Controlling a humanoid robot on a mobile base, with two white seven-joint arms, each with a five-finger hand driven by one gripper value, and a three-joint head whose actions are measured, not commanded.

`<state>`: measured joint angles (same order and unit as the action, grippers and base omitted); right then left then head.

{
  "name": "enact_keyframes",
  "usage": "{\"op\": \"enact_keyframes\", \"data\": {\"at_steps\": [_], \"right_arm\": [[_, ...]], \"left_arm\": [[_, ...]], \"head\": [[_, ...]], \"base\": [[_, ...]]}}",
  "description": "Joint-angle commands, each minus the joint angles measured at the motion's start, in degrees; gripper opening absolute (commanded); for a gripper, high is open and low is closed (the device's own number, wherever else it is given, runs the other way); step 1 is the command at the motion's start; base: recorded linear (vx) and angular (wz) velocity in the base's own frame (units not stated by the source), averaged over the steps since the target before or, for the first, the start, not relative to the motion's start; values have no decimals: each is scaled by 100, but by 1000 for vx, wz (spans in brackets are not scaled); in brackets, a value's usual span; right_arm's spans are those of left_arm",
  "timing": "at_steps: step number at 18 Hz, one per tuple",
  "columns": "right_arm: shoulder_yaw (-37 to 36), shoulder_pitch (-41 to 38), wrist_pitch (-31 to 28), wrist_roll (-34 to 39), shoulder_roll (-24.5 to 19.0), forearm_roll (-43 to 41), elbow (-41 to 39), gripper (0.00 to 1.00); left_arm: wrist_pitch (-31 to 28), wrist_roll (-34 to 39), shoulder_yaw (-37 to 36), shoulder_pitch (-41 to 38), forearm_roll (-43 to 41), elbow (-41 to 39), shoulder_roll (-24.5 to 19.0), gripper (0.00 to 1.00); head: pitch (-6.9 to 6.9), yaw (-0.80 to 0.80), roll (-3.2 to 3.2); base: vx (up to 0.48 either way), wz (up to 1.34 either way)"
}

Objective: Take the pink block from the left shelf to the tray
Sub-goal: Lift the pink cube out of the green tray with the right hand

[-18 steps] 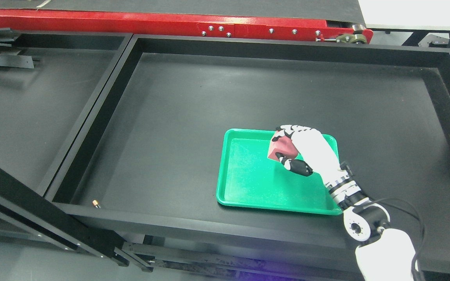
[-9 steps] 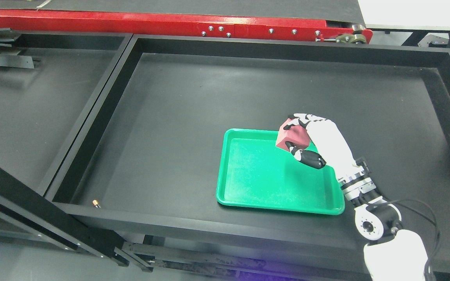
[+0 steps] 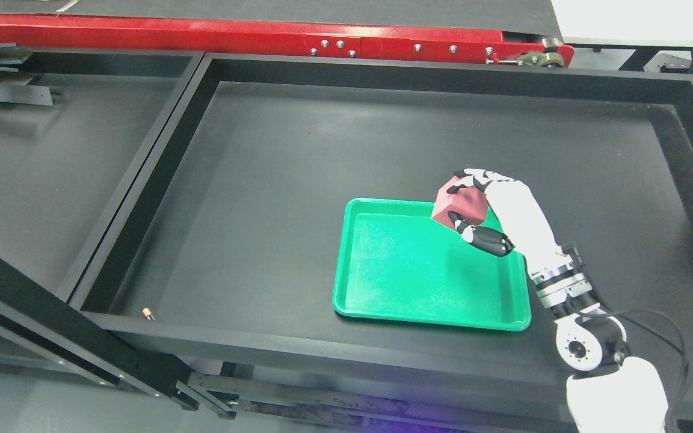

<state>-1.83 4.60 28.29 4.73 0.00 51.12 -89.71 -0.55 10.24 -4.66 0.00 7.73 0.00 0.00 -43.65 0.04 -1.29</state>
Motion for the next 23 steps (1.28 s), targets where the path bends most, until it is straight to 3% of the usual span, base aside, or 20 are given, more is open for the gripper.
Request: {"op": "enact_keyframes", "data": {"at_steps": [1, 6, 23], "right_arm": [[-282, -21, 36, -138, 100, -550, -90, 4], [-335, -82, 265, -947, 100, -560, -90, 4], [-326, -153, 265, -1026, 100, -568, -82, 5]], "left_arm": [[2, 4, 0, 176, 0, -100, -100, 100], [2, 4, 0, 167, 0, -100, -100, 100], [2, 4, 0, 167, 0, -100, -100, 100]], "head": [[0, 0, 0], [0, 0, 0], [11, 0, 0]], "base": [[0, 0], [0, 0], [-79, 1]]}}
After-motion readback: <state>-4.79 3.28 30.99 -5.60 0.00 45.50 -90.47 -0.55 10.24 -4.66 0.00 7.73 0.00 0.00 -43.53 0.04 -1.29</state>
